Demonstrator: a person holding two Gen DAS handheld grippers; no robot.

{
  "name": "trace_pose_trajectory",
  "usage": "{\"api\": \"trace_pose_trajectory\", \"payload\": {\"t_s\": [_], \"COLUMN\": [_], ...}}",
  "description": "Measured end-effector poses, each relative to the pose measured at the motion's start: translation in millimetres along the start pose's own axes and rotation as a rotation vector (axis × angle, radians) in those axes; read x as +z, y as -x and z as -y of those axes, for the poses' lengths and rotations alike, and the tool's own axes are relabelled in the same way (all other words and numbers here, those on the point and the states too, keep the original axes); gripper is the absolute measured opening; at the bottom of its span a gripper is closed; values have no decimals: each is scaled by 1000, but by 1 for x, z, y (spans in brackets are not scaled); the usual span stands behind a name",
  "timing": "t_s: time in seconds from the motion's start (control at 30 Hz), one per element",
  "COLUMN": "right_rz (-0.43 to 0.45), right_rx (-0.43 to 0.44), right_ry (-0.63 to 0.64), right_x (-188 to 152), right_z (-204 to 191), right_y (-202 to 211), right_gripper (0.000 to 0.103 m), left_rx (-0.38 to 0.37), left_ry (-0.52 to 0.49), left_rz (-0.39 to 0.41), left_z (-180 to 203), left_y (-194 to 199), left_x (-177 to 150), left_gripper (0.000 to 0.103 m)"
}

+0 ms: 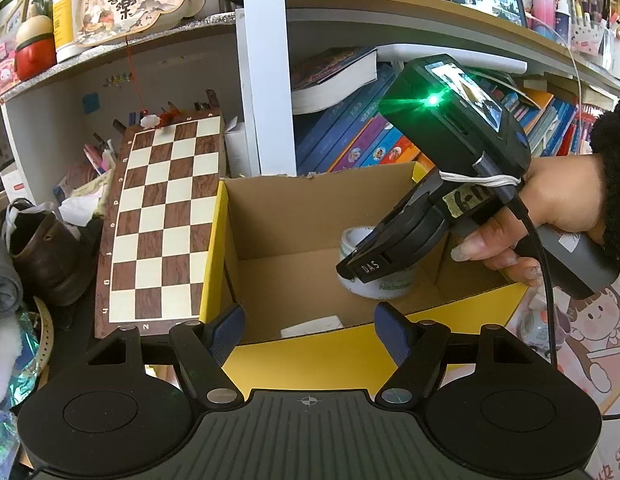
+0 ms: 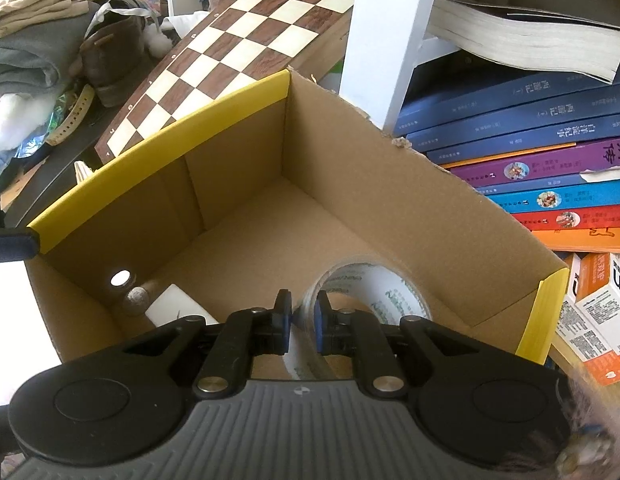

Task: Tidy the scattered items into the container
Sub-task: 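Set the tape roll on the box floor and open the right tool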

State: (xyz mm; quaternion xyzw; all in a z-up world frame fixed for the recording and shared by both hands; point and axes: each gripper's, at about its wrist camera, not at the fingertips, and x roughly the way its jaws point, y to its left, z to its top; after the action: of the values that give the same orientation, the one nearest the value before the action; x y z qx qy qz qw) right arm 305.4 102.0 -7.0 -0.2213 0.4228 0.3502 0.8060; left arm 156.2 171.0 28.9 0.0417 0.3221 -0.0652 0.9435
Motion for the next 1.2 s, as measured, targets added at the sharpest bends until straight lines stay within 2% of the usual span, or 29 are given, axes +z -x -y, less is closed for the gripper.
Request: {"api": "trace_pose_trajectory", "payload": {"t_s": [0.47, 0.53, 0.87, 0.97, 1.2], "right_rz": [13, 24, 116, 148, 199], "right_rx": [-8, -9, -26, -30, -40], "right_ry": [7, 1, -36, -46, -53], "right_x": [1, 1, -8, -13, -28], "right_z": [-5, -5, -7, -9, -18], "right_y": [8, 13, 54, 69, 100], "right_gripper": [20, 28, 39, 44, 60], "left_rx": [8, 7, 15, 21, 35], "left_ry": [2, 0, -4, -8, -7], "left_rz": [15, 18, 32, 40, 51], "left_z": [0, 1, 6, 8, 11], "left_y": [6, 8, 20, 26, 40], "left_x": [2, 3, -1, -1, -4], "left_gripper": [74, 74, 74, 79, 81]}}
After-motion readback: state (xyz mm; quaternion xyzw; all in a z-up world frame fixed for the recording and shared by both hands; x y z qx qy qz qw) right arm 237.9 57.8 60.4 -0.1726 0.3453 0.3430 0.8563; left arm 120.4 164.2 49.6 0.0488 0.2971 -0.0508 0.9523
